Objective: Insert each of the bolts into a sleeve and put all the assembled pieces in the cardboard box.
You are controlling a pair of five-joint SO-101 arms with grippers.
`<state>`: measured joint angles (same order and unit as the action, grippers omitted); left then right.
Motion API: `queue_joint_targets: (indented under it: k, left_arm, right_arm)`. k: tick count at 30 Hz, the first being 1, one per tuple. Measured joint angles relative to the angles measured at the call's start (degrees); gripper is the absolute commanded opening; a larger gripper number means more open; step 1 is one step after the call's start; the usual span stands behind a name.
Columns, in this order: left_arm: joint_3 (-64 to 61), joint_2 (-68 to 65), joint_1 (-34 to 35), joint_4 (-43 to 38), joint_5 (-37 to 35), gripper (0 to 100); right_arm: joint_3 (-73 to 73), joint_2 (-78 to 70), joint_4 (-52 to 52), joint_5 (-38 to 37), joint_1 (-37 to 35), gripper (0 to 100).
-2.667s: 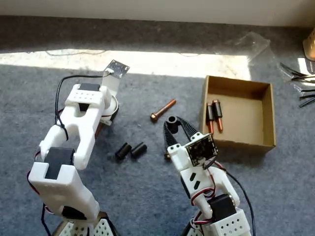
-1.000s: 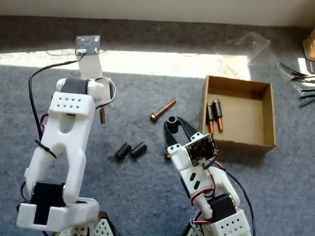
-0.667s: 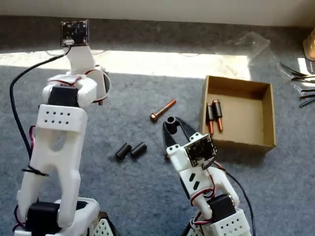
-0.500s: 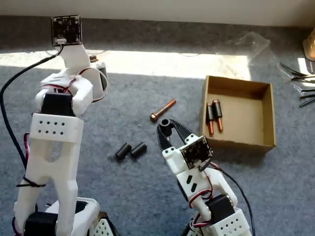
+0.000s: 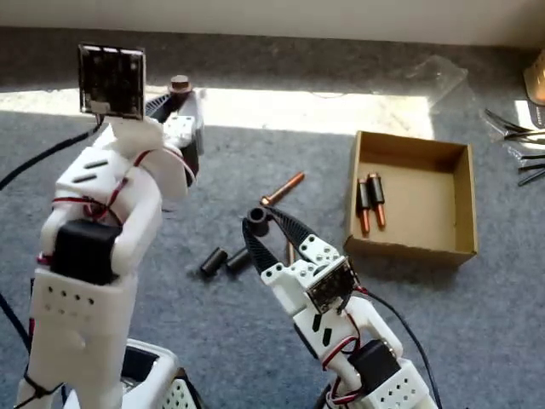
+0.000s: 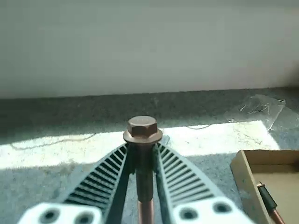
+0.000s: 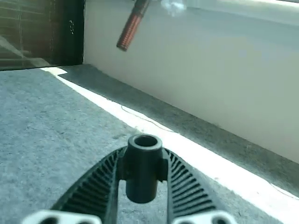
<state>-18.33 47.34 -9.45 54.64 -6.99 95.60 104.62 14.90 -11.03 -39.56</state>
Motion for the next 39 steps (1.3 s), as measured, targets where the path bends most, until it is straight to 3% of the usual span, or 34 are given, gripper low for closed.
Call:
queue_joint_targets:
  k: [5, 15, 20, 37, 39]
  left_arm:
    - [-5.2, 7.4, -4.4, -3.5, 6.1, 0]
    - [-22.6, 19.0, -4.5, -17.9, 6.6, 0]
    - [-31.7, 24.5, -9.7, -24.8, 6.8, 0]
    - [-41.8, 28.1, -11.6, -33.4, 6.9, 0]
    - [-41.8, 28.1, -11.7, -33.5, 4.4, 0]
  right_arm:
    - [0.0, 0.0, 0.4, 0.4, 0.0, 0.5]
    - [0.0, 0.0, 2.5, 3.6, 2.4, 0.5]
    - [0.0, 0.0, 2.7, 3.6, 3.6, 0.5]
    - [0.0, 0.0, 4.5, 3.6, 4.0, 0.5]
    - [0.0, 0.0, 5.5, 3.6, 4.0, 0.5]
